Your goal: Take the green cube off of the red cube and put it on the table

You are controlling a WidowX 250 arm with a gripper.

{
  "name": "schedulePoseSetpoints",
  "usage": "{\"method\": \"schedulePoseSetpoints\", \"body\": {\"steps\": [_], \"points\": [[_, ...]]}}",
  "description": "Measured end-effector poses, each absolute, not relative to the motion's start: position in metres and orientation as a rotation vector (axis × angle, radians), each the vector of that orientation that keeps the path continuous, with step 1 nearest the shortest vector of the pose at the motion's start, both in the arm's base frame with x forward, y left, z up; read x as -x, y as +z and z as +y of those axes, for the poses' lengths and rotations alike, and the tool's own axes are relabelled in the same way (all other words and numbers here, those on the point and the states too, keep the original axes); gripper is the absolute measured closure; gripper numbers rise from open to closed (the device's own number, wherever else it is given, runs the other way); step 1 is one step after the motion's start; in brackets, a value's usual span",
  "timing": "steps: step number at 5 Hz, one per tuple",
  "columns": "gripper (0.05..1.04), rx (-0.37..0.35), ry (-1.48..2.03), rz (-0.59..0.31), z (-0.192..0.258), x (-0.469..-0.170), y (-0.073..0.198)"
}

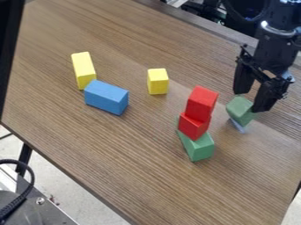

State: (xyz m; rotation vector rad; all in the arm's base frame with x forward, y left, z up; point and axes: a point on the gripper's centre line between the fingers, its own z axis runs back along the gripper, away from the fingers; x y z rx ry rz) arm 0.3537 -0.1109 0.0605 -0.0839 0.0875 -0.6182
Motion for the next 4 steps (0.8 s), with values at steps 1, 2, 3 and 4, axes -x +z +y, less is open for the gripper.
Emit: {"method": "schedulePoseSetpoints", "body": {"steps": [1,2,3,4], "points": [[0.078,0.076,-0.641,0.058,-0.112,-0.357,0.059],[0.083,0.069,-0.607,0.013,-0.109,-0.35,0.079],[0.083,0.055,-0.541,-0.035,-0.101,-0.334,0.107],[0.083,0.061,-0.418,-0.111,-0.091,-0.313,0.136]]}}
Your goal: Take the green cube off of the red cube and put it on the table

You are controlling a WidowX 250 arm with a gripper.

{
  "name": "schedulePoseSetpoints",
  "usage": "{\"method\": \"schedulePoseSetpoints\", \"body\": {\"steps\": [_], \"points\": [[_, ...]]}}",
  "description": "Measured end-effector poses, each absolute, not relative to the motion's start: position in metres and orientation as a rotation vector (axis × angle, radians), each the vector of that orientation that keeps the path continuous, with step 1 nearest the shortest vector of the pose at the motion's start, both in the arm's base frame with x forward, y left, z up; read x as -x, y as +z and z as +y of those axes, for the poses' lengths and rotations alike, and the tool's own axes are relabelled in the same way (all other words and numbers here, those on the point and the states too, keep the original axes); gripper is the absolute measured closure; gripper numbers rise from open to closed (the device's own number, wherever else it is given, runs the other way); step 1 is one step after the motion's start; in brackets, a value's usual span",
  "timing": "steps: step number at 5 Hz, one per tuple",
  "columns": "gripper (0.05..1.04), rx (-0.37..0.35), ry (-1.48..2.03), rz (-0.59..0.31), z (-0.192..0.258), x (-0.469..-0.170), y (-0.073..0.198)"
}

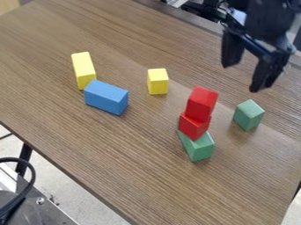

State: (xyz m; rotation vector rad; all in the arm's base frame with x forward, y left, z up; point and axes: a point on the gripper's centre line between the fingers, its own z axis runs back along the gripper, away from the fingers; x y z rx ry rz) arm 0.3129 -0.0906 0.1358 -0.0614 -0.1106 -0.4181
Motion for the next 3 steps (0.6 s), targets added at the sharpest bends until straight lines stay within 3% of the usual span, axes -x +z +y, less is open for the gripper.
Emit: {"method": "schedulePoseSetpoints", "body": {"steps": [2,3], "points": [[0.083,0.067,-0.258,-0.048,-0.076,-0.294,0.149],[0.083,0.029,-0.138,0.06,-0.071,-0.294,0.14]]}}
